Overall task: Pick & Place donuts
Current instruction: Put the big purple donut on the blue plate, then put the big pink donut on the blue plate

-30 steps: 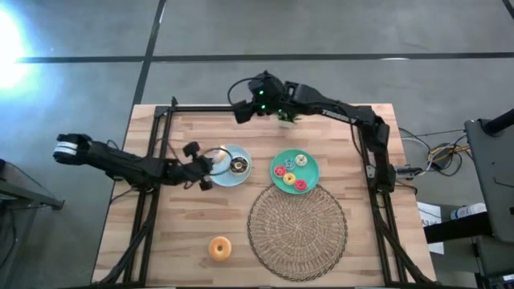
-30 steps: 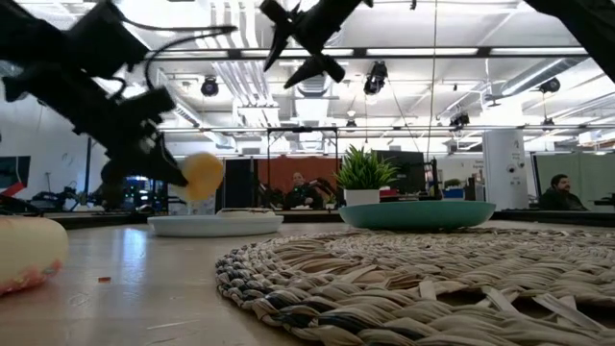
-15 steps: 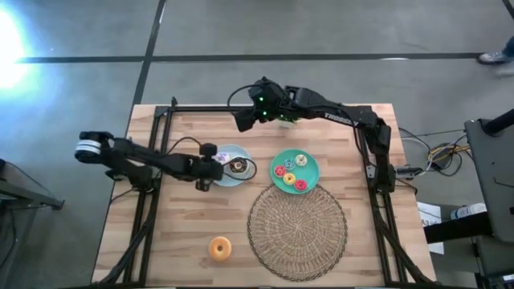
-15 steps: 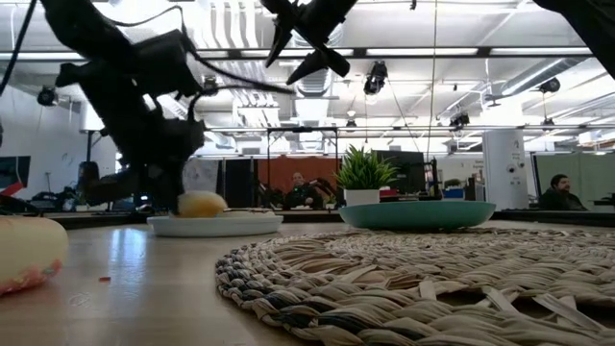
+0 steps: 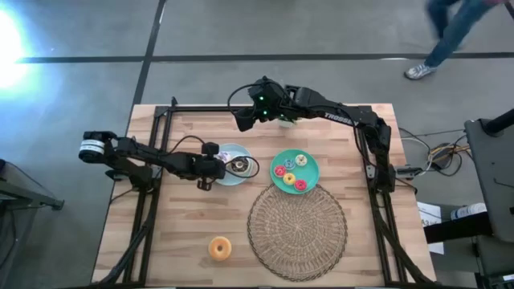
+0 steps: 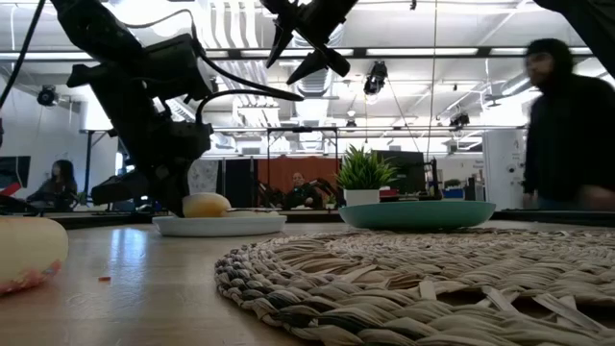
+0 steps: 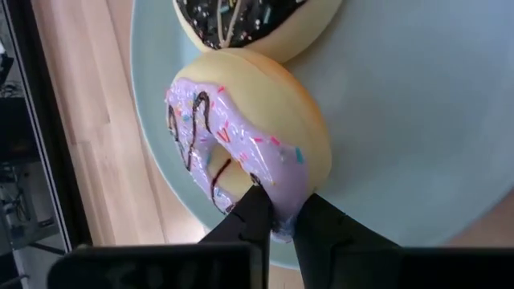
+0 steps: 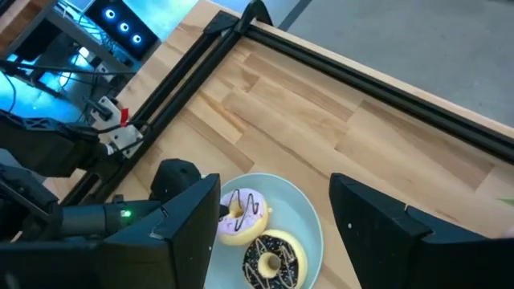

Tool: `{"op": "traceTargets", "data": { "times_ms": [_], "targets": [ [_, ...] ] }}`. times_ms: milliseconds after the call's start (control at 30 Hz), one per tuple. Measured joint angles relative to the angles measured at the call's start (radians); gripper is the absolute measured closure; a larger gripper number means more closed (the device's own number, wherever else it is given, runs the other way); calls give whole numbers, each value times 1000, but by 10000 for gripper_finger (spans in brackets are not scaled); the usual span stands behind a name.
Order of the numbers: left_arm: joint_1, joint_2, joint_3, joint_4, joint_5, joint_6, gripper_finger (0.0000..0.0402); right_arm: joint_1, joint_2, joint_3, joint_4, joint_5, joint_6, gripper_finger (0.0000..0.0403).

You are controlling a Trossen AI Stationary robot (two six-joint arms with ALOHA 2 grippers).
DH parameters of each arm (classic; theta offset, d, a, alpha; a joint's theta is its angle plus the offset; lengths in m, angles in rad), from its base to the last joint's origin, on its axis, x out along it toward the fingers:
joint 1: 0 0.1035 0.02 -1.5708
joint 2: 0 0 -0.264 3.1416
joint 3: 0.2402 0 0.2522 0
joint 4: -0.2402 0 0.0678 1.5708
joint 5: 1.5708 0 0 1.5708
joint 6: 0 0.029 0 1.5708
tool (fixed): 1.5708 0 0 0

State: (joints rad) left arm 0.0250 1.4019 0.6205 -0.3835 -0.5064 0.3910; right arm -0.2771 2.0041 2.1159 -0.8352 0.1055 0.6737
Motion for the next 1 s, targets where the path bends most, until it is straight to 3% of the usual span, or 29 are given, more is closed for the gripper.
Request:
{"op": "traceTargets", "data": {
  "times_ms": [367, 633, 767, 900, 1000],
  "targets": [
    [0, -42, -1, -71, -12, -4, 271, 0, 0, -3, 2, 0, -30, 177],
    [-1, -139, 40, -184, 11, -128, 245, 0, 0, -13, 4, -11, -39, 177],
    [-2, -220, 71, -225, 73, -206, 244, 0, 0, -28, 2, -83, -48, 177],
    [-2, -342, 71, -304, 254, -310, 244, 18, 0, -43, 1, -187, -115, 177],
    [-6, -442, 44, -316, 384, -445, 244, 56, 0, -55, -2, -205, -196, 177]
  ]
}}
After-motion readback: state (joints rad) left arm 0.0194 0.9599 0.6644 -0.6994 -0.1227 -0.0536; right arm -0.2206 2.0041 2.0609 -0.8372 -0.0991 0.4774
